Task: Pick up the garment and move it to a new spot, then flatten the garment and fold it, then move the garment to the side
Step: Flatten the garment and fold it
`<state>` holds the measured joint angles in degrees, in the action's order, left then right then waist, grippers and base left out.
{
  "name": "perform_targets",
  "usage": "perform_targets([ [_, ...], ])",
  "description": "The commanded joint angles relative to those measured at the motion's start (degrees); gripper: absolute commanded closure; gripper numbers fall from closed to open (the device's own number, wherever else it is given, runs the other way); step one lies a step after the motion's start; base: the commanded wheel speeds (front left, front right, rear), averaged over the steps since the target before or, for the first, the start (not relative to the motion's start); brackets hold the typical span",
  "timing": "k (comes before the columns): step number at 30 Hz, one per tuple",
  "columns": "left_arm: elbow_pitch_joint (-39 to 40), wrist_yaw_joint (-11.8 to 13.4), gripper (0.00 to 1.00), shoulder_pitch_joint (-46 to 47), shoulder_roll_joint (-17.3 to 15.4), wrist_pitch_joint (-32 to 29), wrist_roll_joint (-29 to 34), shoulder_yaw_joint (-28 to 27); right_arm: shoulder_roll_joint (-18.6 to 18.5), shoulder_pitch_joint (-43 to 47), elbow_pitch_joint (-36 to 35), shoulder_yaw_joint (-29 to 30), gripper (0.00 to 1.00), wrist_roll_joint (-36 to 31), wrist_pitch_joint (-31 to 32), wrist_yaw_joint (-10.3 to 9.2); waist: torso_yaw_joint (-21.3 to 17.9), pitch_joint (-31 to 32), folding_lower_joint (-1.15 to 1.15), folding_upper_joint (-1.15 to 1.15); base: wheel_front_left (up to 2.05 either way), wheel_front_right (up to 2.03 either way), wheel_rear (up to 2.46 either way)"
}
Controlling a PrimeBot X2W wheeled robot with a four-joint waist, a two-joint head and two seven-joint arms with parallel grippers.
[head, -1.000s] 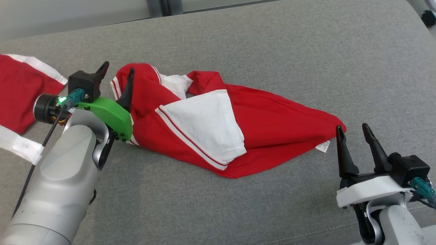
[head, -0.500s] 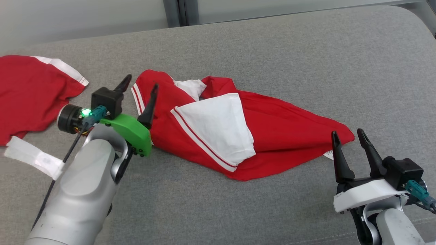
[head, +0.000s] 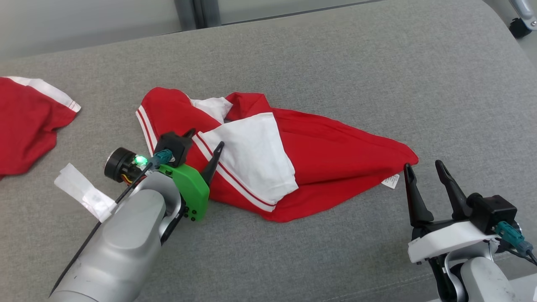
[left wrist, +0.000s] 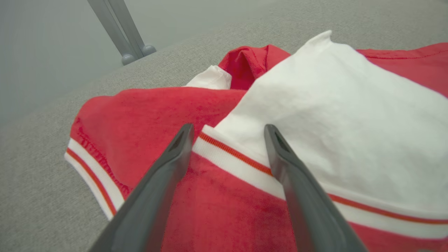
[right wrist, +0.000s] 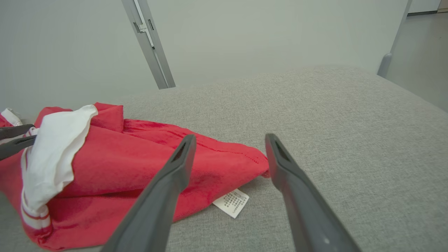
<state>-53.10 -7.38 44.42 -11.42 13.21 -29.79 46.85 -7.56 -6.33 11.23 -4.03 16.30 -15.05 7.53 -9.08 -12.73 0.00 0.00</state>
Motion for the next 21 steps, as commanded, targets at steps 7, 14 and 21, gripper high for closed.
perform_targets([
  [7,-0.72,-0.15,1.0,0.33,-0.66,-0.06,-5.25,5.04,-0.23,0.28,-0.13,1.0,0.0,-0.14,-0.19,-0.08,-0.07,0.17,0.0,0.0,0.0,0.0,0.0],
  [14,0.73,-0.15,1.0,0.31,-1.67,1.62,-7.71,6.39,0.05,1.34,-0.25,1.46,0.0,-0.67,-0.19,-0.08,2.3,2.02,0.0,0.0,0.0,0.0,0.0],
  [21,10.12,1.66,1.0,-7.01,-4.23,1.97,-6.57,1.4,0.38,3.26,-0.35,2.43,0.0,-0.74,-0.19,-0.08,6.05,4.27,0.0,0.0,0.0,0.0,0.0],
])
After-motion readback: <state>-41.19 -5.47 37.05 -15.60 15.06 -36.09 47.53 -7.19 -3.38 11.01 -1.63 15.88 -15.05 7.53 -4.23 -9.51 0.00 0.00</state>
